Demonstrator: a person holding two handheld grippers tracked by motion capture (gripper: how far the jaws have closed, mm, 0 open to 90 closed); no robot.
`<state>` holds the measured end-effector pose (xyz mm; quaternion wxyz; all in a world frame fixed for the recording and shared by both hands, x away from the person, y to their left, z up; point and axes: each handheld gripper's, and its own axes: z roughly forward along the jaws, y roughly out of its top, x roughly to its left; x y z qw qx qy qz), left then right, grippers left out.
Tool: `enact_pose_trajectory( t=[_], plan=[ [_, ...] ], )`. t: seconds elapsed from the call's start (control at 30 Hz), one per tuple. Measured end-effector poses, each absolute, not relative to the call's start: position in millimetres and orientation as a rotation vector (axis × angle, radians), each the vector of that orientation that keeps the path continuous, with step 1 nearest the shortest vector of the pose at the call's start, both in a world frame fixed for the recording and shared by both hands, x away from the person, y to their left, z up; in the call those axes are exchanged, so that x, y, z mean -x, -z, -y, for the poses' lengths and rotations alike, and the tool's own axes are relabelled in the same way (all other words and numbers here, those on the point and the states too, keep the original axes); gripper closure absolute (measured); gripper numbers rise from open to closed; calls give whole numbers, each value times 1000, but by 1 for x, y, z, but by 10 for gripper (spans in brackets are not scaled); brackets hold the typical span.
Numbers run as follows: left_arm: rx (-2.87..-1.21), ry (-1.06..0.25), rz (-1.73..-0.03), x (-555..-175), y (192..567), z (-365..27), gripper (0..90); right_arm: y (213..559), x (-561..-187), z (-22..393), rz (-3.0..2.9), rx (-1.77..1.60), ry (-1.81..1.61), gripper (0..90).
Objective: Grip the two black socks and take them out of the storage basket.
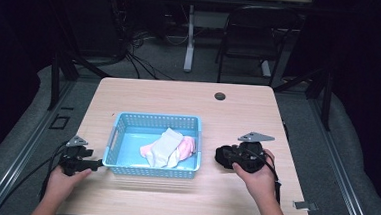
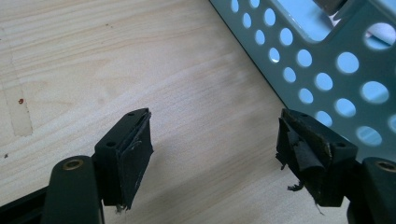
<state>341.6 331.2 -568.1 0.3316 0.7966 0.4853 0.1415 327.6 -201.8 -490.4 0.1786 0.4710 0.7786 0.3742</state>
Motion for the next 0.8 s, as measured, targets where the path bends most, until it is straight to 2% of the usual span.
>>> enact_pose_trajectory(
  t=[0.37,0.8],
  plan=[
    [-2081,-370,-1269,-342,568,-331,265,507,-324,191,-2230,-1325,-1062,602],
    [-2080,-368,-1269,-342,568,-332,265,531,-315,197,-2211,-1371,-1119,598]
  ],
)
